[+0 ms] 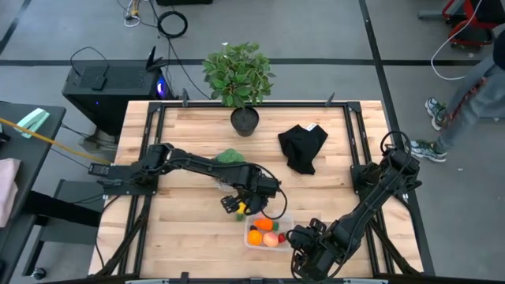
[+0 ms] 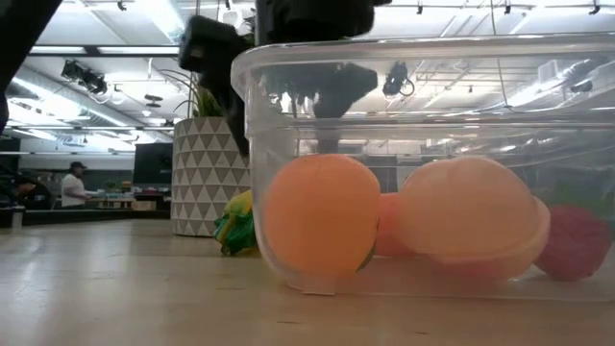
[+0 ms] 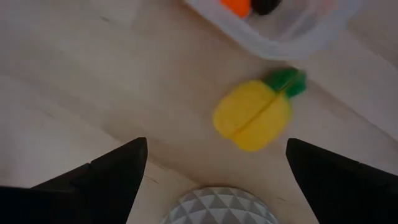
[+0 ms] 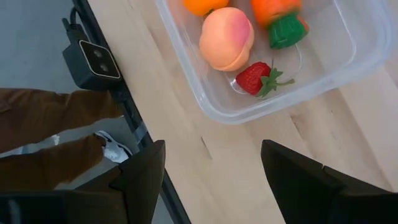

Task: Pick and placing Produce into tupperware
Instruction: Put the pineapple in the transparent bin

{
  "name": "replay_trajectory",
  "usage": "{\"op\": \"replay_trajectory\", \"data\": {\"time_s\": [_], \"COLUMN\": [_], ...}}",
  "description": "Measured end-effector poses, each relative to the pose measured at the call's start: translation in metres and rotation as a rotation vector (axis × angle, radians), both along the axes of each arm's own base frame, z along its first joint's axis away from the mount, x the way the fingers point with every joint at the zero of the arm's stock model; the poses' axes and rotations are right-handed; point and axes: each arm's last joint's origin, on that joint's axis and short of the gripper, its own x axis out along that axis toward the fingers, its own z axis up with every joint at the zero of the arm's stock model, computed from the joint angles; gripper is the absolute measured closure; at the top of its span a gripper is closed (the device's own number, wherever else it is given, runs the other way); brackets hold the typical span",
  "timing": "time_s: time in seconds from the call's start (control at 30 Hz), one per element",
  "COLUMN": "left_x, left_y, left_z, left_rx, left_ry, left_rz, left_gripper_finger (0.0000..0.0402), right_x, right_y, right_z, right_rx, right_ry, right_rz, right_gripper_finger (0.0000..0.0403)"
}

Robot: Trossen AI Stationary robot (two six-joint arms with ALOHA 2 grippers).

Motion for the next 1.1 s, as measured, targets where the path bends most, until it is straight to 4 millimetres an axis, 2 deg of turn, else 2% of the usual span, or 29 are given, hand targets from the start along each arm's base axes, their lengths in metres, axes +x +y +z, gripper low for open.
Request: {"op": "replay_trajectory", "data": {"time_s": [0.23, 0.43, 0.6, 0.87, 1.1], "left_x": [-0.003, -0.003, -0.003, 0.000, 0.003], "left_y": [-0.009, -0.020, -0.019, -0.019, -0.019], "left_z": [-0.015, -0.017, -0.018, -0.033, -0.034], "left_rx": [-0.036, -0.038, -0.038, -0.019, -0.017], "left_ry": [0.096, 0.082, 0.091, 0.126, 0.109], "left_rz": [-0.021, -0.041, 0.007, 0.041, 0.062], "left_gripper_finger": [0.0008, 0.0008, 0.0010, 0.0013, 0.0014], "right_x": [0.000, 0.001, 0.001, 0.002, 0.002], "right_y": [0.000, 0.000, 0.000, 0.000, 0.001], "right_z": [0.000, 0.000, 0.000, 0.001, 0.001], "right_rx": [-0.006, -0.013, -0.013, -0.006, 0.000], "right_ry": [-0.009, -0.020, -0.022, -0.030, -0.036], "right_rz": [-0.011, -0.013, -0.011, -0.010, -0.010], "right_gripper_finger": [0.0131, 0.0131, 0.0131, 0.0131, 0.0131]}}
